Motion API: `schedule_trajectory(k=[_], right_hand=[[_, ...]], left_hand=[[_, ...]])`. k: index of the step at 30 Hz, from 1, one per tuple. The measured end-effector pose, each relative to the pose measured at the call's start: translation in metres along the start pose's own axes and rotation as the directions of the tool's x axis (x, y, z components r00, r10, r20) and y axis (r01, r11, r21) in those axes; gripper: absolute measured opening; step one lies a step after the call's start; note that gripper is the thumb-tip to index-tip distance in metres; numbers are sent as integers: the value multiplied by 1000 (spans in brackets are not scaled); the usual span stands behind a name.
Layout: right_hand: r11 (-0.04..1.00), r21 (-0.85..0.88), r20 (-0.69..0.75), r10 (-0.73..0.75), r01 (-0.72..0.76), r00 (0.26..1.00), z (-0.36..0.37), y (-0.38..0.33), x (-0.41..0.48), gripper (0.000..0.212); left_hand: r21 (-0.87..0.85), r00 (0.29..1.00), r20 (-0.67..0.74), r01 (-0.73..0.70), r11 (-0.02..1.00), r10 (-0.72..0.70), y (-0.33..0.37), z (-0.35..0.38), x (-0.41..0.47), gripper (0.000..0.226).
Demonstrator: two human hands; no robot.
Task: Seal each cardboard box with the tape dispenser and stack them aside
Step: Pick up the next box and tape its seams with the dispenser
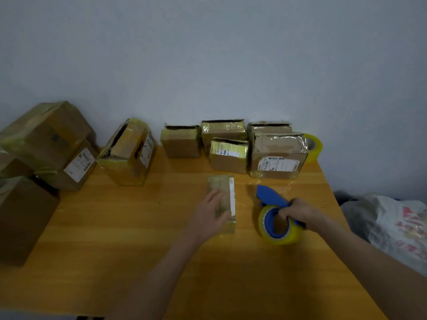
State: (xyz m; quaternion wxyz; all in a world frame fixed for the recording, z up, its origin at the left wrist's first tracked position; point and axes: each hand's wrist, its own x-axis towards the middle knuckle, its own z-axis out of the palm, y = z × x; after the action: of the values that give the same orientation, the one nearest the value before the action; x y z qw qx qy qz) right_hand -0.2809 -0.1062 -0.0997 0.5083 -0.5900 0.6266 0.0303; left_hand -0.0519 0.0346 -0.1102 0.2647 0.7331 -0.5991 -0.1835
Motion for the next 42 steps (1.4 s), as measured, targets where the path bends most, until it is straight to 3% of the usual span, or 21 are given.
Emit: schedule_trajectory(k=[2,4,6,9,14,18,23,28,33,42], right_hand=[[992,50,24,-114,113,993,-5,-11,-15,29],[957,135,27,-264,258,964,-10,-23,-29,43],[921,139,47,-373,364,926,-14,-35,-45,54],[872,10,96,-488,490,867,-16,-46,-62,58],[785,-107,184,-587,610,788,-13,-51,-75,61],[755,-151,226,-602,638,766,-9,-52,-73,62],[639,-369,229,-641,675,732,-1,-55,-69,77],[575,-417,237,-679,704,695,-5,-50,-61,67],[591,-476,235,-628,651,742,-27,-22,-50,69],[627,-478,232,-585,615,777,-31,-9,-35,71]], left_hand=[[-298,968,-113,181,937,-223,18,-9,5,46],[-609,901,52,370,702,-430,35,-22,11,45],[-765,853,259,468,443,-454,44,-33,13,53],[-795,841,349,499,343,-414,49,-45,13,59],[-771,842,362,512,379,-401,44,-52,11,36],[-777,847,264,470,419,-461,35,-49,6,13],[-737,846,161,445,509,-508,30,-43,0,17],[-722,805,137,480,498,-578,14,-42,-14,16],[-718,713,90,530,451,-695,-24,-53,-40,16],[-643,713,43,556,526,-700,-30,-30,-39,18]])
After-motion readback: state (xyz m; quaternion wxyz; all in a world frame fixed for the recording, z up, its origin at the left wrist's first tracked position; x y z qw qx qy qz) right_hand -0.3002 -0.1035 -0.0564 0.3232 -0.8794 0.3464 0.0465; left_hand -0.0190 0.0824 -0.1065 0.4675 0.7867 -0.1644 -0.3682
